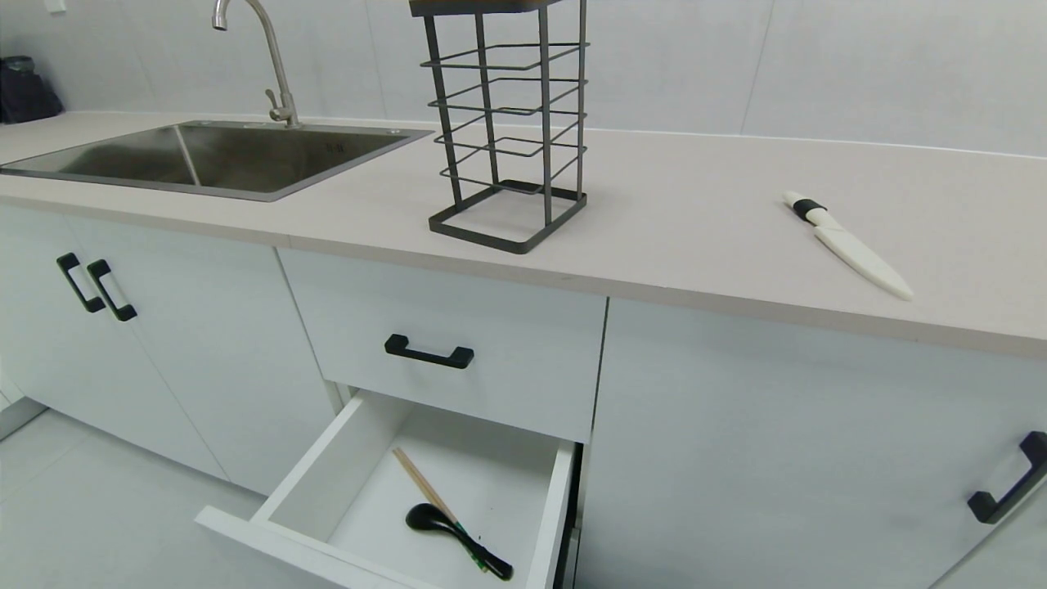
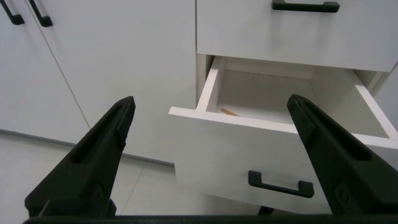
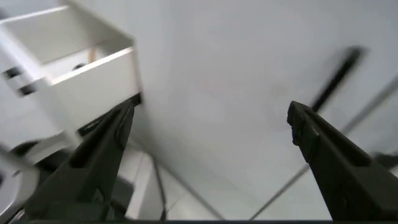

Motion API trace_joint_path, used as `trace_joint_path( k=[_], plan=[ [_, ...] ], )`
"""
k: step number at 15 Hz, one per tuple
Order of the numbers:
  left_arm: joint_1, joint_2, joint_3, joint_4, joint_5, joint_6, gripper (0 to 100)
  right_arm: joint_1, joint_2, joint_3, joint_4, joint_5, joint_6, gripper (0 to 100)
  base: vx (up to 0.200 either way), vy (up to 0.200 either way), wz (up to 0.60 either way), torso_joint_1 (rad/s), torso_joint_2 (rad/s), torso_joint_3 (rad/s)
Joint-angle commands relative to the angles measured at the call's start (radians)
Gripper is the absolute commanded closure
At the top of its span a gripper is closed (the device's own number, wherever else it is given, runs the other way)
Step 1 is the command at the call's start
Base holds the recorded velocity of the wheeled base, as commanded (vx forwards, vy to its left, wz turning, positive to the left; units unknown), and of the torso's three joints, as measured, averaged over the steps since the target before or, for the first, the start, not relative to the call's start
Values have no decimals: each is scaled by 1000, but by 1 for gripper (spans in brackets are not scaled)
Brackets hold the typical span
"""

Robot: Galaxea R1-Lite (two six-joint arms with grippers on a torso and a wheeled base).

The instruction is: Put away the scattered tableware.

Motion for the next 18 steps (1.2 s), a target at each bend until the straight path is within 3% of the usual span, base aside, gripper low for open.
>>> trace_joint_path(
  k=[1, 2, 4, 5, 8, 11, 13, 17, 18],
  plan=[
    [0, 1, 0, -1, 0, 0, 0, -171, -50, -95, 63, 20, -23, 0, 0, 0, 0, 0, 0, 0],
    [0, 1, 0, -1, 0, 0, 0, -332, -50, -95, 69, 30, -123, 0, 0, 0, 0, 0, 0, 0],
    [0, 1, 0, -1, 0, 0, 0, -490, -57, -94, 70, 43, -275, 0, 0, 0, 0, 0, 0, 0],
    [0, 1, 0, -1, 0, 0, 0, -582, -65, -95, 66, 45, -273, 0, 0, 0, 0, 0, 0, 0],
    [0, 1, 0, -1, 0, 0, 0, -601, -70, -94, 64, 43, -268, 0, 0, 0, 0, 0, 0, 0],
    [0, 1, 0, -1, 0, 0, 0, -748, -65, -88, 70, 66, -247, 0, 0, 0, 0, 0, 0, 0],
    [0, 1, 0, -1, -1, 0, 0, -763, -122, 20, 55, 77, -232, 0, 0, 0, 0, 0, 0, 0],
    [0, 1, 0, -1, -1, 0, 0, -794, -180, 52, -6, 80, -117, 0, 0, 0, 0, 0, 0, 0],
    [0, 1, 0, -1, 0, -1, 0, -792, -182, 80, -51, 93, 31, 0, 0, 0, 0, 0, 0, 0]
  ],
)
